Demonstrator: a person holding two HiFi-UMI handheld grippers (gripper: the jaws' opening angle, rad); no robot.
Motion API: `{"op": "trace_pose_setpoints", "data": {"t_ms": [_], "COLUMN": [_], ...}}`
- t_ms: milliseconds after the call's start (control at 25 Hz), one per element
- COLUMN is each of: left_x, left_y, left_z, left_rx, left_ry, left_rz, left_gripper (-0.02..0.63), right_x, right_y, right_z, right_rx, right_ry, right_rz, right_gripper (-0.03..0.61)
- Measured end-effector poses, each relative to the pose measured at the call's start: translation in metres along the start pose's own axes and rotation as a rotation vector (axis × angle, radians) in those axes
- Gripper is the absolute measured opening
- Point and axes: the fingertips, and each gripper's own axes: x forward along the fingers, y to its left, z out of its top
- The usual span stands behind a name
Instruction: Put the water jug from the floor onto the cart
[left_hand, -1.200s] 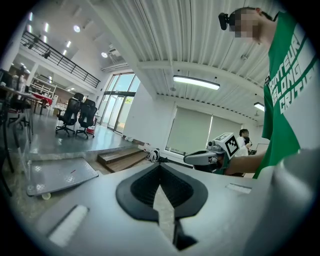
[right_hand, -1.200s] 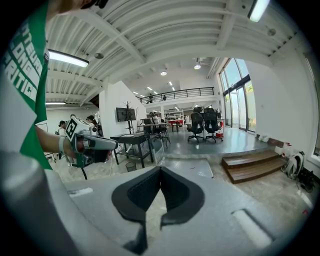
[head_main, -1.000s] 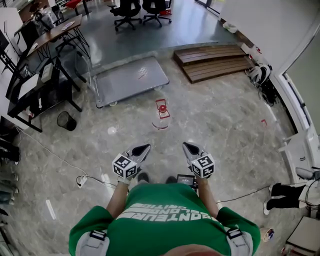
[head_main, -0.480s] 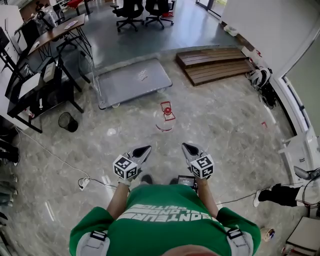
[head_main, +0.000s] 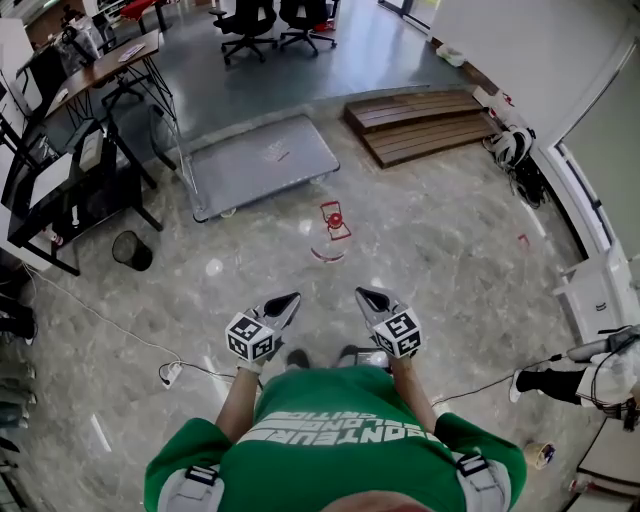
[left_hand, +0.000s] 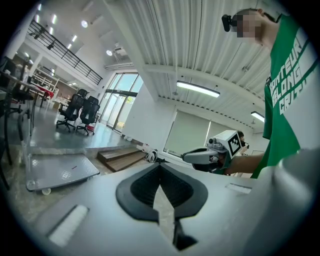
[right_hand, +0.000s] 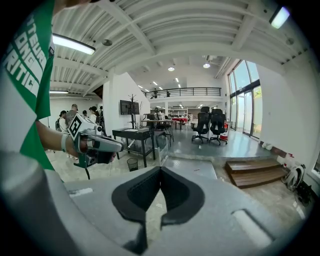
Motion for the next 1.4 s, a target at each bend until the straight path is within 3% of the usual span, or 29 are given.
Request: {"op": "trace_pose_setpoints", "data": {"t_ms": [600, 960, 1400], "left_x": [0.040, 0.120, 0.196], "left_y": [0.006, -0.008, -0.019], "left_z": [0.003, 0.016, 0.028], "left_rx": [0.001, 0.033, 0.033], "left_ry": [0.032, 0.083, 0.094], "left_rz": [0.015, -0.020, -0.032], "left_gripper": [0.014, 0.014, 0.014], "right_x": [0.022, 0.006, -0.002], "right_y": [-0.039, -0.119, -0.193], "right_z": [0.000, -0.022, -0.031], "right_rx": [0.007, 0.081, 0.092], "right_ry": [-0.010, -0.016, -0.026], "right_rz": [0.047, 0.025, 0.032], "right_gripper": [-0.008, -0.009, -0.008]}}
